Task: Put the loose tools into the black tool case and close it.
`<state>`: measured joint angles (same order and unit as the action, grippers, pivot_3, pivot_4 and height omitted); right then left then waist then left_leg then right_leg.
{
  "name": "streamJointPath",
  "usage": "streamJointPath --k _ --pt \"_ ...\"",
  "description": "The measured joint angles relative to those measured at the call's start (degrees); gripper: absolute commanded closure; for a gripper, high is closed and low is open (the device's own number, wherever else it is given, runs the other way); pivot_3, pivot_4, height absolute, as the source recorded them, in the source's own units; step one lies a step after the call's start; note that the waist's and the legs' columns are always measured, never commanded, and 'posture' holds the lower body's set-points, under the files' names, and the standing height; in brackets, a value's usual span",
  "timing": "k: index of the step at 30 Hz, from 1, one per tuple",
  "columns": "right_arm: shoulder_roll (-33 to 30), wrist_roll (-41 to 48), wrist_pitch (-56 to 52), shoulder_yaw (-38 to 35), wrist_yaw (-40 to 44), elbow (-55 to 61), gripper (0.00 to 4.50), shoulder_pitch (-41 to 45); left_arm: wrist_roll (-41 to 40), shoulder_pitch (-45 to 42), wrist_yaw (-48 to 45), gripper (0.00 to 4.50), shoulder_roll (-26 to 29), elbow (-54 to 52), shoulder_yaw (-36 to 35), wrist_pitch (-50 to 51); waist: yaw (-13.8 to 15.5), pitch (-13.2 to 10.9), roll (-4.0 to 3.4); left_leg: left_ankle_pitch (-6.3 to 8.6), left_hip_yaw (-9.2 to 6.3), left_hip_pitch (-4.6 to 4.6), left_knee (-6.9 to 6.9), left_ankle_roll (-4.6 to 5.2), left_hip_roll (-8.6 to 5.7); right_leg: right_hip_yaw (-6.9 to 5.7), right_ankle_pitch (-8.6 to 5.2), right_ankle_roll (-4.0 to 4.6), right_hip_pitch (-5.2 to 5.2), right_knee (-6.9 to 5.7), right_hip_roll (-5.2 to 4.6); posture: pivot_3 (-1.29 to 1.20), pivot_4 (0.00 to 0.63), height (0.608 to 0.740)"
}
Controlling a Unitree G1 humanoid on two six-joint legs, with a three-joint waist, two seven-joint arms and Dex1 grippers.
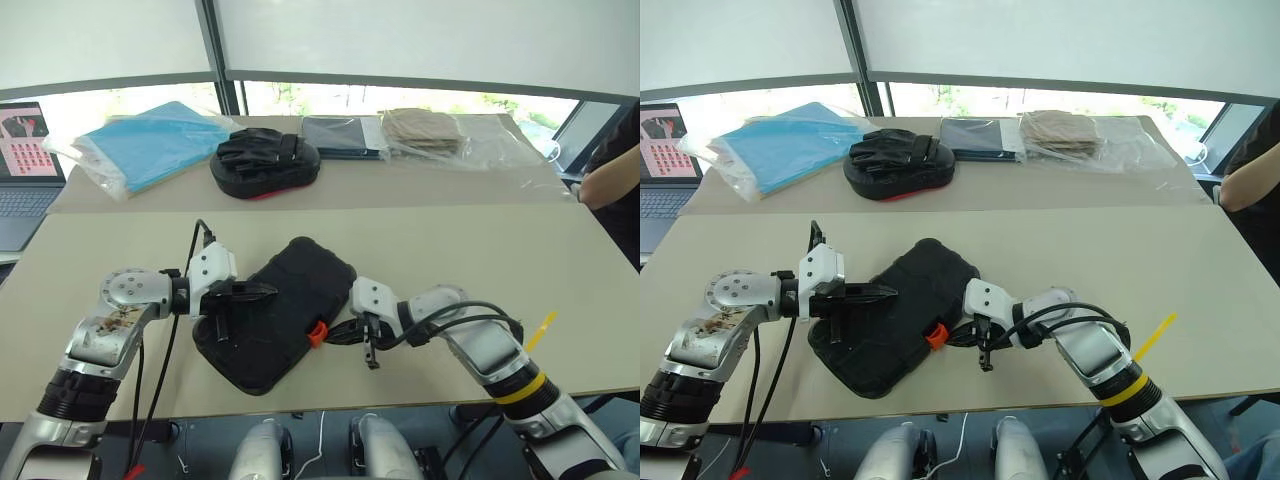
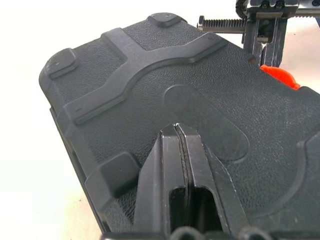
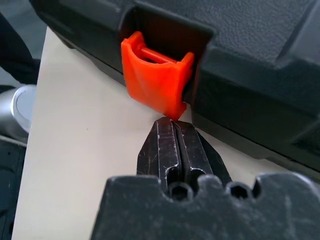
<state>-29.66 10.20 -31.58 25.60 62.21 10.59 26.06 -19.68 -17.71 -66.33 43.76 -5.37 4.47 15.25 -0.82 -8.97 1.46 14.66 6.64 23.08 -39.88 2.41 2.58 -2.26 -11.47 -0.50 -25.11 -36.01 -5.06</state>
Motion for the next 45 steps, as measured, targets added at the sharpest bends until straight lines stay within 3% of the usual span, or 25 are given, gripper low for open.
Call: streamJointPath --k 10,34,41,44,45 --pt "-3.4 3.7 -3.0 -3.3 1.0 3.1 4.5 -1.6 0.0 -0.1 0.4 4.47 0.0 -0.7 0.3 0.9 0.2 0.0 0.0 0.0 0.0 0.01 0.03 -0.02 -0.02 -0.01 0.02 0.06 0.01 0.04 -0.06 0.0 0.15 0.74" --pt "5.8 5.3 -8.5 -3.8 -3.9 0.2 4.5 -2.4 -0.2 -0.3 0.9 4.47 1.9 -2.5 -0.3 7.0 -0.2 0.0 0.0 -0.06 -0.01 -0.01 0.08 -0.11 0.2 0.01 -0.03 0.08 -0.06 0.01 0.23 0.0 0.15 0.74" --pt "5.7 6.9 -9.4 -4.2 -4.8 0.4 4.5 -2.7 -0.6 1.5 1.7 4.47 1.0 -2.0 -1.9 5.8 -0.1 0.0 -0.01 -0.08 -0.01 -0.01 0.11 -0.17 0.25 0.03 -0.03 0.11 -0.09 0.01 0.26 0.0 0.15 0.74" --pt "2.7 9.5 -9.3 -6.9 -3.3 4.8 4.5 -4.5 -3.3 4.9 2.0 3.76 -0.8 -2.1 -5.7 3.9 -0.1 0.0 -0.02 -0.08 -0.01 0.05 0.15 -0.17 0.23 0.04 0.02 0.21 -0.15 0.05 0.19 0.0 0.15 0.74" --pt "1.2 10.7 -9.1 -8.7 -2.9 6.6 4.21 -5.1 -4.4 6.3 1.9 3.31 -0.9 -2.2 -7.3 3.0 -0.1 0.0 -0.02 -0.05 0.0 0.04 0.16 -0.19 0.23 0.03 0.07 0.3 -0.13 0.1 0.18 0.0 0.15 0.74"
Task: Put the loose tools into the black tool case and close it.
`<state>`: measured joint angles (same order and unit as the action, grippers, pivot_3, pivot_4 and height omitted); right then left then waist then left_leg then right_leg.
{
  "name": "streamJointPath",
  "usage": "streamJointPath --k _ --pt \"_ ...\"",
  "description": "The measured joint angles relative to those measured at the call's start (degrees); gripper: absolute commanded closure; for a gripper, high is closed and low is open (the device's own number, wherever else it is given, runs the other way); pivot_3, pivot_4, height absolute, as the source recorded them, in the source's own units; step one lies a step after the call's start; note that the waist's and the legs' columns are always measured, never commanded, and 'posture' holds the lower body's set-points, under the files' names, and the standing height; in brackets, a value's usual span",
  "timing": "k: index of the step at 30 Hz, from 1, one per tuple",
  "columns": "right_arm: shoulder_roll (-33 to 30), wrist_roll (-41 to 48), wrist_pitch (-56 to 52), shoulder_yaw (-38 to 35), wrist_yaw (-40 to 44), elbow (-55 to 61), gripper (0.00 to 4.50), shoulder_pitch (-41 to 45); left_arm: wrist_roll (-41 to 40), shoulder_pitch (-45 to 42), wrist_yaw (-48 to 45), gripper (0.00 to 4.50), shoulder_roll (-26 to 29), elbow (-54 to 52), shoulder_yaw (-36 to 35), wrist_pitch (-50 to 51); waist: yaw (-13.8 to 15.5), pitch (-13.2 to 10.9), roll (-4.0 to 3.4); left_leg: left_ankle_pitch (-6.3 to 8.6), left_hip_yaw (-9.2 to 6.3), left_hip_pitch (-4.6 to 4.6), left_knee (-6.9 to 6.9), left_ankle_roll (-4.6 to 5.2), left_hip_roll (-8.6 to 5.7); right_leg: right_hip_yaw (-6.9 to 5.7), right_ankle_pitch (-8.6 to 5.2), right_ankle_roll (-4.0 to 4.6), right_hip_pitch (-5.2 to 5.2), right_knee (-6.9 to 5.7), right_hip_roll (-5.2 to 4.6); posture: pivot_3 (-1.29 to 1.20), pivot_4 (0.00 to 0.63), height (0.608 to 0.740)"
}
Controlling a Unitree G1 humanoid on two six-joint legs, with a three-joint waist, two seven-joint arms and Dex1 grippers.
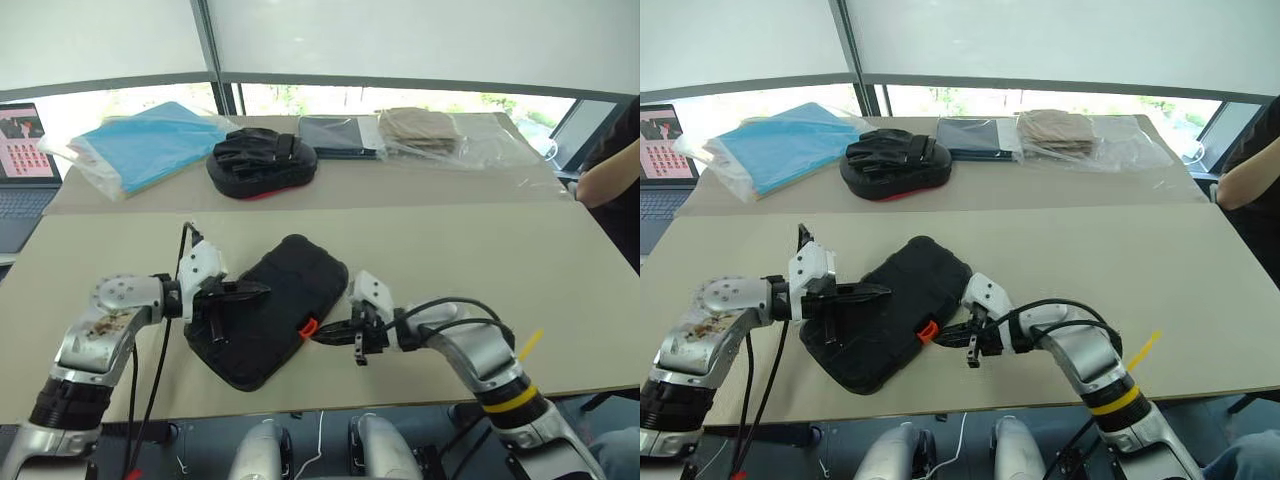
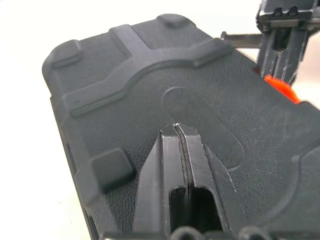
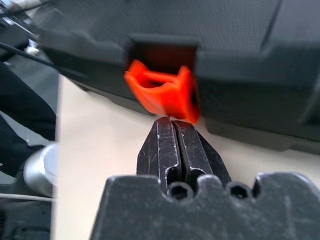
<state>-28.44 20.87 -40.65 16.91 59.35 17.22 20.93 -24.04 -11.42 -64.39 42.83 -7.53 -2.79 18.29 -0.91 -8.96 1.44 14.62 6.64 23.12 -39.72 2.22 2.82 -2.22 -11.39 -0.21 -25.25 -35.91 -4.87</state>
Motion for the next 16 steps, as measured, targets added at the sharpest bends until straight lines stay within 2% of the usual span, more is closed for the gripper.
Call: streamJointPath --k 2,3,6,9,12,13,16 --pt "-2.6 1.4 0.8 -3.7 0.2 2.2 3.77 -1.6 -1.5 2.9 0.0 2.75 0.0 -0.5 -3.3 -1.9 0.0 0.0 0.0 0.03 -0.01 0.03 0.02 -0.02 0.0 -0.02 0.01 0.02 0.0 0.05 0.0 0.0 0.15 0.74" --pt "-4.3 1.9 1.6 -5.7 0.5 3.0 3.32 -3.1 -2.2 4.6 0.0 2.24 0.4 -0.6 -5.6 -2.6 0.0 0.0 0.0 0.06 0.0 0.01 0.05 -0.04 0.01 -0.01 -0.01 0.05 -0.01 0.08 0.0 0.0 0.15 0.74" --pt "-9.3 1.7 7.1 -10.0 2.1 3.7 2.28 -8.6 -3.7 10.9 -0.1 1.11 2.4 -0.3 -11.9 -3.3 0.1 0.0 0.0 0.1 0.0 0.06 0.09 -0.07 0.01 -0.04 -0.19 -0.03 -0.08 0.08 0.01 0.0 0.15 0.74" --pt "-10.2 0.7 18.4 -14.4 3.9 1.7 1.31 -12.6 -3.6 16.9 1.2 0.04 2.5 -1.2 -17.6 -7.2 0.2 0.0 0.0 0.12 0.01 0.04 0.09 -0.09 0.01 -0.02 -0.28 -0.16 -0.06 0.1 0.0 0.0 0.15 0.74" --pt "-10.9 0.6 31.3 -18.9 7.9 -4.2 0.21 -14.5 -2.5 23.5 2.9 0.0 2.4 -1.7 -23.4 -11.6 0.2 0.0 -0.05 0.15 0.02 -0.08 0.09 -0.1 0.01 -0.01 -0.46 -0.08 0.04 0.14 -0.02 0.0 0.15 0.74" --pt "-11.4 0.6 34.0 -19.6 9.0 -6.0 0.06 -14.8 -1.8 25.0 3.2 0.0 2.3 -1.4 -24.3 -13.1 0.3 0.0 -0.08 0.15 0.02 -0.08 0.09 -0.1 0.01 -0.02 -0.57 0.07 0.05 0.14 -0.04 0.0 0.15 0.74" --pt "-11.0 0.5 40.8 -22.1 9.4 -12.9 0.06 -14.5 1.8 29.1 4.6 0.0 0.1 2.5 -24.9 -16.8 0.4 0.0 -0.09 0.15 0.04 -0.02 0.06 -0.1 0.0 -0.02 -0.58 0.09 0.0 0.12 -0.05 0.0 0.15 0.74"
